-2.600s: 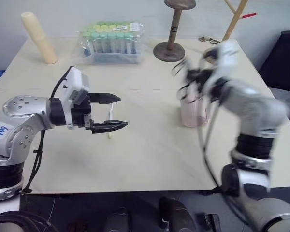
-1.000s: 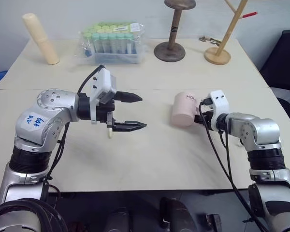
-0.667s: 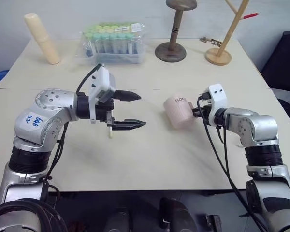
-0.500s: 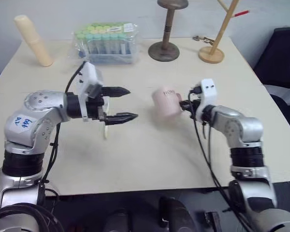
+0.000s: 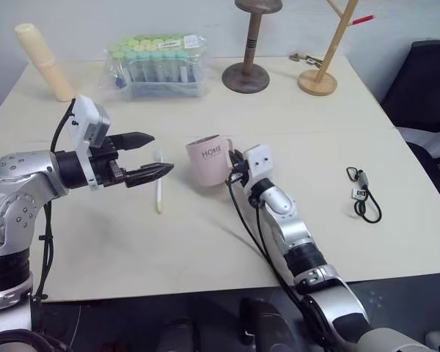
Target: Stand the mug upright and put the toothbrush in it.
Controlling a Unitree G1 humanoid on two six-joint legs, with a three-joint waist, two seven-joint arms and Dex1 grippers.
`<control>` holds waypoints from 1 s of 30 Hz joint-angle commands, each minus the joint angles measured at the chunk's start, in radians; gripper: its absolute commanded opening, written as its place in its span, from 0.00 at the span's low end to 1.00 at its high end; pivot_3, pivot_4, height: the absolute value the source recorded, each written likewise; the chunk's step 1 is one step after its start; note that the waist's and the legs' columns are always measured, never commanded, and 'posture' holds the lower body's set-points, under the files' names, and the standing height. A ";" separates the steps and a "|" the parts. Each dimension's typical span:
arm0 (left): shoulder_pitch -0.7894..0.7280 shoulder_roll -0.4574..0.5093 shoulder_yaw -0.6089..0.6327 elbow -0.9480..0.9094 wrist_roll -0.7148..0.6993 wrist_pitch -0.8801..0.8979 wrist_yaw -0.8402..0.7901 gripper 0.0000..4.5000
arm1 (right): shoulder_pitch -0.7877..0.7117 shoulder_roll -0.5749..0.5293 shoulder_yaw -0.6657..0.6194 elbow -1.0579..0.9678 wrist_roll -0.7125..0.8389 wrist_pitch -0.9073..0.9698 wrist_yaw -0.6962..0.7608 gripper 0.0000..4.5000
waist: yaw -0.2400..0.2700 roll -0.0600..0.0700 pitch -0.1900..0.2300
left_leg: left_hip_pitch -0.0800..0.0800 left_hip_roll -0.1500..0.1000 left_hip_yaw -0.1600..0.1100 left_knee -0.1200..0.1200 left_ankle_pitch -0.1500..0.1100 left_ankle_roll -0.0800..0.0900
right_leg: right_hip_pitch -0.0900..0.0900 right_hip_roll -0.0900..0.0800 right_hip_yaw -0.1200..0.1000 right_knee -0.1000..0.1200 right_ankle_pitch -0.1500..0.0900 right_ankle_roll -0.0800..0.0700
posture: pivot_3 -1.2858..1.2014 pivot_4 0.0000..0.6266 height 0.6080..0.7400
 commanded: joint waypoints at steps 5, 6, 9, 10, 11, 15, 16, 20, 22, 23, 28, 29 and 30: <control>0.017 0.046 0.022 -0.040 -0.046 -0.001 -0.023 1.00 | 0.068 -0.048 -0.009 -0.100 0.008 0.006 0.076 0.57 | 0.002 0.000 0.000 | 0.000 0.000 0.000 0.001 0.000 0.000 | 0.000 -0.001 0.001 0.000 0.000 0.000 | 0.52 0.24 1.00; 0.017 0.045 0.019 -0.037 -0.047 -0.001 -0.024 1.00 | 0.072 -0.057 -0.014 -0.123 0.009 0.017 0.078 0.63 | 0.002 0.000 0.000 | 0.000 0.000 0.000 0.001 0.000 0.000 | 0.000 -0.001 0.001 0.000 0.000 0.000 | 0.52 0.24 1.00; 0.019 0.043 0.016 -0.023 -0.040 -0.005 -0.025 1.00 | 0.087 -0.090 -0.021 -0.207 0.006 0.064 0.083 0.89 | 0.005 0.000 0.000 | 0.000 0.000 -0.001 0.001 0.000 0.000 | 0.000 0.000 0.000 0.000 0.000 0.000 | 0.52 0.24 1.00; 0.022 0.044 0.017 -0.019 -0.037 -0.007 -0.025 1.00 | 0.092 -0.098 -0.021 -0.230 0.005 0.081 0.084 0.97 | 0.005 0.000 0.000 | 0.000 0.000 -0.001 0.001 0.000 0.000 | 0.000 0.000 0.000 0.000 0.000 0.000 | 0.52 0.24 1.00; 0.029 0.047 0.020 -0.014 -0.031 -0.007 -0.023 1.00 | 0.107 -0.119 -0.023 -0.277 0.014 0.120 0.101 0.99 | 0.007 0.000 0.000 | 0.000 0.000 -0.001 0.001 0.000 0.000 | 0.000 -0.001 0.000 0.000 0.000 0.000 | 0.52 0.24 1.00; 0.058 0.062 0.042 0.003 -0.006 -0.001 0.009 1.00 | 0.177 -0.206 -0.041 -0.478 0.082 0.277 0.189 0.99 | 0.010 0.000 0.000 | 0.000 0.000 0.000 0.001 0.000 0.000 | 0.000 -0.001 0.000 0.000 0.000 0.000 | 0.52 0.24 1.00; 0.064 0.066 0.048 0.006 -0.004 0.002 0.018 1.00 | 0.192 -0.225 -0.045 -0.522 0.102 0.315 0.208 0.99 | 0.012 0.000 0.000 | 0.000 0.000 -0.001 0.001 0.000 0.000 | 0.000 -0.001 0.000 0.000 0.000 0.000 | 0.52 0.24 1.00; 0.016 0.056 0.079 0.097 0.035 0.126 0.203 1.00 | 0.278 -0.408 -0.098 -0.771 0.258 0.531 0.375 0.99 | 0.030 0.000 0.000 | 0.000 0.000 0.000 0.001 0.000 0.000 | 0.000 -0.001 0.001 0.000 0.000 0.000 | 0.52 0.24 1.00; -0.028 0.039 0.064 0.135 0.054 0.183 0.280 1.00 | 0.301 -0.485 -0.133 -0.854 0.336 0.613 0.431 0.99 | 0.037 -0.001 0.001 | 0.000 -0.001 0.000 0.002 0.000 0.000 | 0.000 -0.001 0.001 0.000 0.000 0.000 | 0.52 0.24 1.00; -0.057 0.029 0.039 0.156 0.075 0.218 0.322 1.00 | 0.310 -0.524 -0.156 -0.896 0.389 0.660 0.463 0.99 | 0.041 -0.001 0.001 | 0.000 -0.001 0.000 0.002 0.000 0.000 | 0.001 0.000 0.000 0.000 0.000 0.000 | 0.52 0.24 1.00; -0.257 -0.142 -0.035 0.297 0.138 0.378 0.515 1.00 | 0.272 -0.683 -0.318 -1.051 0.797 0.947 0.573 0.99 | 0.069 -0.002 0.001 | 0.000 -0.002 0.000 0.004 0.000 0.001 | 0.001 0.000 0.000 0.001 0.000 0.001 | 0.52 0.24 1.00; -0.293 -0.183 -0.043 0.322 0.140 0.391 0.529 1.00 | 0.249 -0.703 -0.344 -1.063 0.854 0.977 0.576 0.99 | 0.073 -0.003 0.001 | -0.001 -0.003 0.000 0.004 0.000 0.001 | 0.001 -0.001 0.000 0.001 0.000 0.001 | 0.52 0.24 1.00; -0.332 -0.216 -0.059 0.363 0.155 0.406 0.544 1.00 | 0.218 -0.719 -0.359 -1.065 0.886 1.005 0.557 0.99 | 0.077 -0.005 0.002 | -0.001 -0.003 0.000 0.006 -0.001 0.001 | 0.001 0.000 0.000 0.001 0.001 0.001 | 0.52 0.24 1.00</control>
